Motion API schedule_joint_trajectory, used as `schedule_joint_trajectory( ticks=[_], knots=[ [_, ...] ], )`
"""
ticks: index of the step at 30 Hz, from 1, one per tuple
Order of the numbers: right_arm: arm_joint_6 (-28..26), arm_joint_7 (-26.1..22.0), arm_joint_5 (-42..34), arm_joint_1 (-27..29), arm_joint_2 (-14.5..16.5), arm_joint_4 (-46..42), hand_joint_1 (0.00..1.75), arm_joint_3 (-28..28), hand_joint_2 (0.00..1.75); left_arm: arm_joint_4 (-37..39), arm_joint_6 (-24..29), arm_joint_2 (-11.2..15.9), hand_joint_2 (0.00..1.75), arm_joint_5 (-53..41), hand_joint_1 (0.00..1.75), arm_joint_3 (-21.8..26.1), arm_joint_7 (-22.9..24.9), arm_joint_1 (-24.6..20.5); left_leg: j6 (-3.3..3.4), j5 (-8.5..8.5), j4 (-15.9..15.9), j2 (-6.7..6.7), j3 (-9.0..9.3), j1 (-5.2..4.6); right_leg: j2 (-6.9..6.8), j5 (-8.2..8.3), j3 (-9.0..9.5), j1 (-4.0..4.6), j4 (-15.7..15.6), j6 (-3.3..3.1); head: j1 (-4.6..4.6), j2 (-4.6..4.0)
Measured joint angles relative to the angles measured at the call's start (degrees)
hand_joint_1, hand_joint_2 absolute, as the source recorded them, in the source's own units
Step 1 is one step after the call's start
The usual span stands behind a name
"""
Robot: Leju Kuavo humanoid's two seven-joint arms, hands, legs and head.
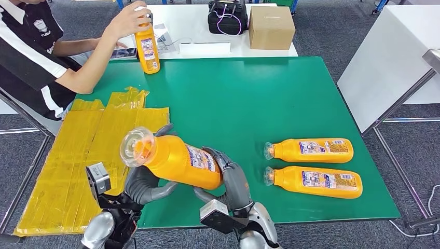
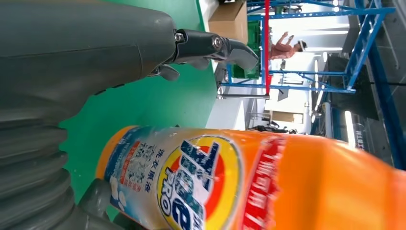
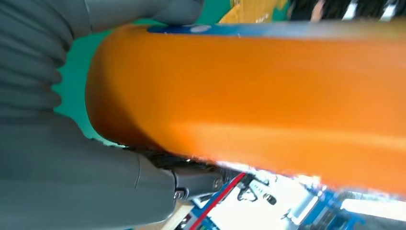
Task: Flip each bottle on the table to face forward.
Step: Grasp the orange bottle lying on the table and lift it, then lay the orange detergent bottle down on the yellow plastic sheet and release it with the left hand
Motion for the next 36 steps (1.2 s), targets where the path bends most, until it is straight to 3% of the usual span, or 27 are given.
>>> schedule_joint_trajectory(
  ticks=[30, 36],
  knots=[
    [-2.01, -0.99, -2.47, 0.81, -0.01, -2.71, 1.75, -6.29, 1.75, -0.83, 0.11, 0.09, 1.75, -0.54, 0.0, -0.58, -0.08, 0.58, 0.0, 0.0, 0.0, 0.0, 0.0, 0.0, 0.0, 0.0, 0.0, 0.0, 0.0, 0.0, 0.01, 0.0],
    [-4.62, -0.07, 2.73, 0.8, 0.17, -2.68, 1.75, -7.16, 1.75, -1.12, 0.14, 0.09, 1.75, -0.67, 0.0, -0.93, 0.05, 1.34, 0.0, 0.0, 0.0, 0.0, -0.01, 0.0, 0.0, 0.0, 0.0, 0.01, 0.0, 0.0, 0.01, 0.0]
  ],
)
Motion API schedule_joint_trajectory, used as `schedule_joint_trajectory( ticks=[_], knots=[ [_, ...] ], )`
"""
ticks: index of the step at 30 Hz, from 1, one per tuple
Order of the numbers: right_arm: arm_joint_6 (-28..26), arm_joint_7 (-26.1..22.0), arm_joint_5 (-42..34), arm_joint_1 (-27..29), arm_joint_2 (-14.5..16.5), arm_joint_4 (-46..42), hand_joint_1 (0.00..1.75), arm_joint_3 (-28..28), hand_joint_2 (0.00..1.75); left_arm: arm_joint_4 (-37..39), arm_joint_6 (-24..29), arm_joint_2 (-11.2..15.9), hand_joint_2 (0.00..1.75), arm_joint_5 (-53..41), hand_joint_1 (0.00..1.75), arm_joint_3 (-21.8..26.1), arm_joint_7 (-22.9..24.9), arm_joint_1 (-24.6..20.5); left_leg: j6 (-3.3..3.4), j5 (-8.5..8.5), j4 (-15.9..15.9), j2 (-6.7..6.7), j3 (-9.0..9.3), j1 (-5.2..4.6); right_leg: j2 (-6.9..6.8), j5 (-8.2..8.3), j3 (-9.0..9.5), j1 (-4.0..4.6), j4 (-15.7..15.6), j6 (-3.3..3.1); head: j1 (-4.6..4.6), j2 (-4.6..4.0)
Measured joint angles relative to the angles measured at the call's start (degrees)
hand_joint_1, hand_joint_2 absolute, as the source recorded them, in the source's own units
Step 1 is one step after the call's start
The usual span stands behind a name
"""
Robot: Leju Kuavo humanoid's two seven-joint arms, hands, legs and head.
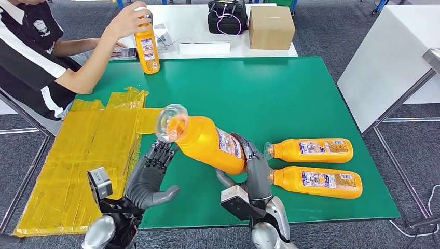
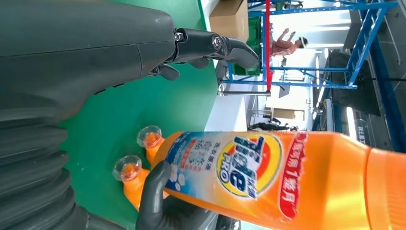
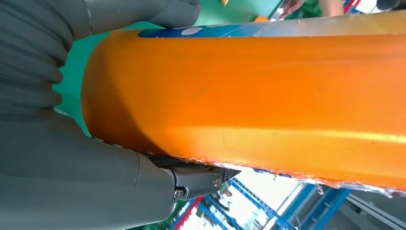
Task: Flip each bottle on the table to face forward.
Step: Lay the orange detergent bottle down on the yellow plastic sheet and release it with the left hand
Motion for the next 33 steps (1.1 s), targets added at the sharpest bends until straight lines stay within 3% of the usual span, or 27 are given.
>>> schedule_joint_trajectory(
  ticks=[9, 20, 33],
  knots=[
    [-1.85, 1.32, 5.19, -0.31, 1.23, 2.39, 1.75, 2.08, 1.75, -0.11, -0.01, -0.01, 1.75, 0.14, 0.0, -0.34, 0.73, 0.23, 0.0, 0.0, 0.0, 0.0, 0.0, 0.0, 0.0, 0.0, 0.0, 0.0, 0.0, 0.0, 0.0, 0.0],
    [1.34, 1.62, 4.04, -1.39, 2.25, 6.92, 1.75, 7.86, 1.75, -0.1, 0.69, -0.11, 1.75, 2.2, 0.0, -0.45, 1.98, -0.01, 0.0, 0.0, 0.0, 0.0, 0.0, 0.0, 0.0, 0.0, -0.01, 0.0, 0.0, 0.0, 0.0, 0.0],
    [1.88, 1.62, 3.81, -2.47, 2.36, 9.55, 1.75, 10.12, 1.75, -0.01, 0.92, -0.11, 1.75, 3.13, 0.0, -0.45, 2.34, -0.04, 0.0, 0.0, 0.0, 0.0, 0.0, 0.0, 0.0, 0.0, -0.01, 0.0, 0.0, 0.0, -0.01, 0.0]
  ],
)
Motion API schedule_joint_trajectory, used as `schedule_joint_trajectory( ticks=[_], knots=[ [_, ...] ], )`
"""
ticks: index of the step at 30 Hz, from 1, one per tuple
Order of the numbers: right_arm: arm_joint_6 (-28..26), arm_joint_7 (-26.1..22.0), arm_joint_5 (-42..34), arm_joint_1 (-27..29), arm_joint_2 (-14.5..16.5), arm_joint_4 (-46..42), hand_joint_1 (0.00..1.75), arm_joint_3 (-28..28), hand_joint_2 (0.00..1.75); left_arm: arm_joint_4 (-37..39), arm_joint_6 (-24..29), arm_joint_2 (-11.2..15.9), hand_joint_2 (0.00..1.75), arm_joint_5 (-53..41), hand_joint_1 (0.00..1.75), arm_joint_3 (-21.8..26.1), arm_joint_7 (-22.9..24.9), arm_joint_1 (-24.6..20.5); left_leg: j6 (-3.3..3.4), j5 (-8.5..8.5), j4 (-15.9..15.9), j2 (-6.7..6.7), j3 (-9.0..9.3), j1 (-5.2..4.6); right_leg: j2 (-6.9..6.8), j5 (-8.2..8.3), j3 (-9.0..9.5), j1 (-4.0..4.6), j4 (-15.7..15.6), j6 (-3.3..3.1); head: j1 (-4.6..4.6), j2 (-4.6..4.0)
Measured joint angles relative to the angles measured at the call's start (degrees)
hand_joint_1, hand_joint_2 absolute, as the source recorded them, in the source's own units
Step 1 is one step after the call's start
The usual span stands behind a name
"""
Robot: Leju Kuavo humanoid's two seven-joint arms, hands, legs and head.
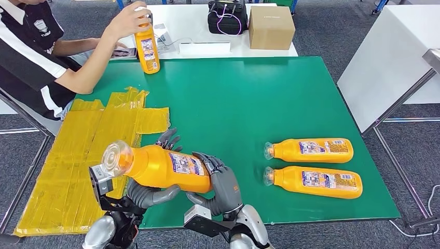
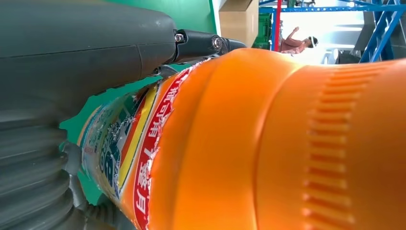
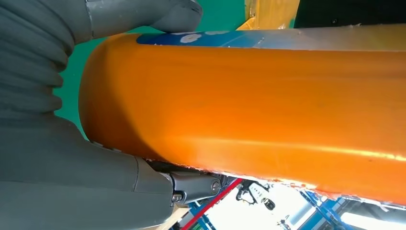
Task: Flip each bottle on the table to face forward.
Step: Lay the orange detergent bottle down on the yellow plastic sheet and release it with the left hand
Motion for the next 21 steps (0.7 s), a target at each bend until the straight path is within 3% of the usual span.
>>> schedule_joint_trajectory(
  ticks=[8, 12, 16, 21],
  knots=[
    [0.52, -0.02, -0.26, -0.39, 0.02, 0.58, 1.75, 0.58, 1.75, 0.03, 2.02, -0.2, 1.75, 2.52, 0.03, 0.12, 0.73, 0.11, 0.0, 0.0, 0.0, 0.0, 0.0, 0.0, 0.0, 0.0, 0.01, 0.0, 0.0, 0.0, 0.01, 0.0],
    [0.02, 0.56, -0.55, -0.68, 0.0, 1.08, 1.75, 0.89, 1.75, -0.14, 7.83, -1.85, 1.75, 5.48, 1.73, 1.1, 1.16, 0.94, 0.0, 0.0, 0.0, 0.0, 0.0, 0.0, 0.0, 0.0, 0.01, 0.0, 0.0, 0.0, 0.01, 0.0],
    [-0.49, 0.88, -0.74, -0.93, -0.01, 1.53, 1.75, 1.23, 1.75, -1.06, 11.8, -3.48, 1.75, 8.0, 1.75, 1.76, 0.86, 1.99, 0.0, 0.0, 0.0, 0.0, -0.01, -0.01, 0.0, 0.0, 0.0, -0.01, -0.01, 0.0, 0.01, 0.0],
    [-1.02, 0.82, -0.81, -0.96, 0.04, 1.76, 1.75, 1.58, 1.75, -1.79, 12.87, -4.55, 1.75, 8.49, 1.75, 2.3, -1.01, 2.72, 0.0, 0.0, 0.0, 0.01, -0.01, 0.0, 0.0, 0.0, -0.02, 0.0, 0.0, 0.0, 0.0, 0.0]
  ],
)
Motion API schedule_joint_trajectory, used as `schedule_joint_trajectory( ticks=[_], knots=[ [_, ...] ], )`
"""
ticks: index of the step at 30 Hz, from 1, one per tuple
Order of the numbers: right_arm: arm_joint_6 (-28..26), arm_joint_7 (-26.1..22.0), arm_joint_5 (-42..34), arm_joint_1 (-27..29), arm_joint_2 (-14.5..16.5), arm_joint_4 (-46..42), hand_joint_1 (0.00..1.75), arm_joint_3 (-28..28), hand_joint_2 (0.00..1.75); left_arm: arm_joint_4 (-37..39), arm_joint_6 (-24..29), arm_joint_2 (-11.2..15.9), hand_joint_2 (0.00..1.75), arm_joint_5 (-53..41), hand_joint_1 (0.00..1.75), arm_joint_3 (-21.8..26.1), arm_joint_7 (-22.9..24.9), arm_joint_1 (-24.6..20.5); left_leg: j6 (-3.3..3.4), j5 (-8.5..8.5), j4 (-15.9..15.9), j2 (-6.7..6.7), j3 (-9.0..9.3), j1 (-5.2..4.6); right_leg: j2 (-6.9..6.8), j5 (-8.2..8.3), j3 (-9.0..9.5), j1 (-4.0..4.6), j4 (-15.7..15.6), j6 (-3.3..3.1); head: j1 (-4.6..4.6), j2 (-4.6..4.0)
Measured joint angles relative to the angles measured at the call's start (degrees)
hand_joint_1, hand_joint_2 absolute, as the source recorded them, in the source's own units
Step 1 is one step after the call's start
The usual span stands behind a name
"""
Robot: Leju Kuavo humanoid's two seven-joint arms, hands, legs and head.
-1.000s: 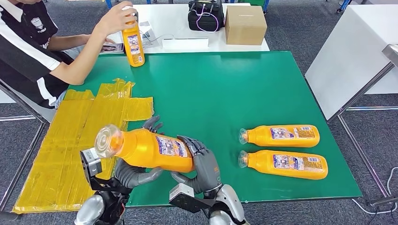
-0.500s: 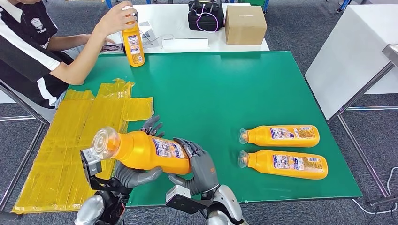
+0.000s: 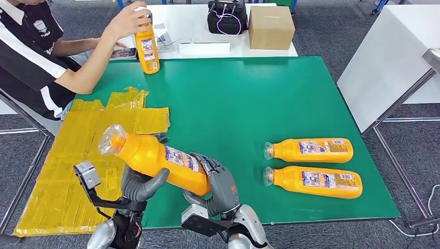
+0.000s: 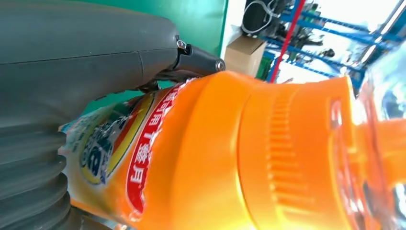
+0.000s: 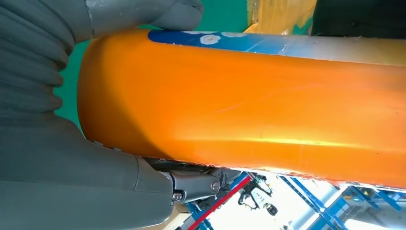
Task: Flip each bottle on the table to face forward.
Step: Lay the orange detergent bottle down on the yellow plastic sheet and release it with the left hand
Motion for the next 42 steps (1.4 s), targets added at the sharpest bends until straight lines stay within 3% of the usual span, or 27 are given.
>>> schedule_joint_trajectory(
  ticks=[17, 21, 22, 42],
  knots=[
    [-0.57, -0.33, -0.73, 0.11, 0.13, 0.02, 1.75, 0.21, 1.75, -0.7, 2.11, -1.94, 1.75, -0.88, 1.75, -0.16, -1.36, 0.18, 0.0, 0.0, 0.0, 0.0, 0.0, 0.0, 0.0, 0.0, 0.0, 0.0, 0.0, 0.0, 0.0, 0.0],
    [-0.68, -0.45, -0.88, 0.18, 0.1, 0.02, 0.04, 0.21, 1.75, -0.7, 2.38, -2.0, 1.75, -1.2, 1.75, -0.4, -1.51, 0.17, 0.0, 0.0, 0.0, 0.0, 0.0, 0.0, 0.0, 0.0, -0.01, 0.0, 0.0, 0.0, 0.0, 0.0],
    [-0.95, -0.67, -1.09, 0.3, 0.1, 0.0, 0.0, 0.18, 1.75, -0.7, 2.43, -2.0, 1.75, -1.24, 1.75, -0.42, -1.58, 0.12, 0.0, 0.0, 0.0, 0.0, 0.0, 0.0, 0.0, 0.0, -0.01, 0.0, 0.0, 0.0, 0.0, 0.0],
    [-2.98, -2.46, -4.06, 2.44, -0.44, -2.97, 0.0, -1.5, 1.75, -0.74, 3.1, -1.87, 1.75, -2.76, 1.75, -0.01, -2.6, -0.2, 0.0, 0.0, 0.0, 0.01, -0.01, 0.0, 0.0, 0.0, -0.02, 0.0, 0.0, 0.0, 0.0, 0.0]
  ],
)
